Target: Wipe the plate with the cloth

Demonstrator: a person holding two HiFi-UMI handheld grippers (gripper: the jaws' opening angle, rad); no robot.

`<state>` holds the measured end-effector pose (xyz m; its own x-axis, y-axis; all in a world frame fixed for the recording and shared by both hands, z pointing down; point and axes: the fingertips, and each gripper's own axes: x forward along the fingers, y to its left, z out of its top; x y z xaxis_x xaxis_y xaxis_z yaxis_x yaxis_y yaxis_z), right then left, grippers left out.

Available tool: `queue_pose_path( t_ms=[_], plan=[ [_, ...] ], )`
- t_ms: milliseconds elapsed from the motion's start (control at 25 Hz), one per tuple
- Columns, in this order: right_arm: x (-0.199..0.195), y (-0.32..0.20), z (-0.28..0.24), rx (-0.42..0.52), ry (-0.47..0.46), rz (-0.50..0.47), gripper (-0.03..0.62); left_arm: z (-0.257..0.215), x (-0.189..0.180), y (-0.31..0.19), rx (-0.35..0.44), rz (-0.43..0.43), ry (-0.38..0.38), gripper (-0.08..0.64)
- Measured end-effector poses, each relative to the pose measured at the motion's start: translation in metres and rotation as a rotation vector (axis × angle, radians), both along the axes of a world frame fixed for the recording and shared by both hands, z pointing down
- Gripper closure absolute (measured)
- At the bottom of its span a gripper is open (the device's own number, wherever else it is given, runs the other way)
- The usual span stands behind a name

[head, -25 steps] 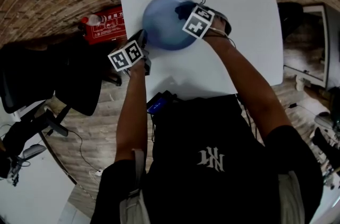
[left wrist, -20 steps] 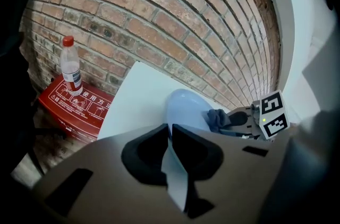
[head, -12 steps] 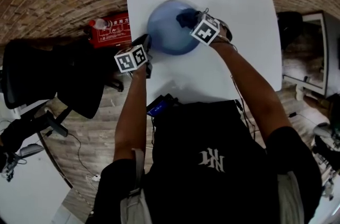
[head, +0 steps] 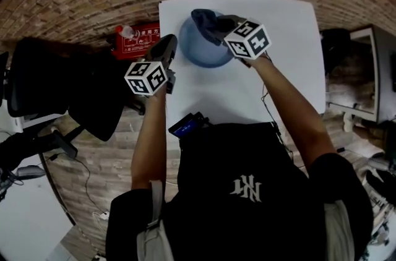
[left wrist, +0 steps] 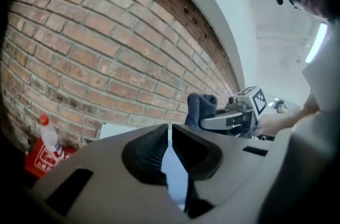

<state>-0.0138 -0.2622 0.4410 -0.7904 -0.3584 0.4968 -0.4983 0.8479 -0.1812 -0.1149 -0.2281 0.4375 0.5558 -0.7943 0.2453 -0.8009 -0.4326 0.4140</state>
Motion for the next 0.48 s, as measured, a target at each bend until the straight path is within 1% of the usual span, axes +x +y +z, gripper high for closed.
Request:
queue_pose_path(
  t_ms=[80, 120, 240, 360, 400, 480],
  plan=[
    [-0.006, 0.01, -0.033, -0.025, -0.147, 0.004, 0.504, -0.032, 0.002, 0.007, 0.088, 0.006, -0.014, 0.54],
    [-0.008, 0.017, -0.05, -0.023, -0.211, -0.003, 0.505, -0.047, 0.002, 0.012, 0.125, 0.009, -0.018, 0.545],
    [-0.008, 0.037, -0.096, 0.027, -0.357, -0.02, 0.505, -0.087, 0.008, 0.028, 0.21, 0.036, -0.011, 0.557],
    [-0.002, 0.061, -0.137, 0.088, -0.463, -0.029, 0.505, -0.123, 0.022, 0.048, 0.286, 0.09, -0.001, 0.557],
    [0.002, 0.07, -0.148, 0.111, -0.483, -0.032, 0.505, -0.134, 0.027, 0.055, 0.307, 0.109, 0.005, 0.558],
    [0.01, 0.089, -0.163, 0.157, -0.491, -0.04, 0.505, -0.156, 0.037, 0.072, 0.351, 0.135, 0.013, 0.558]
  ],
)
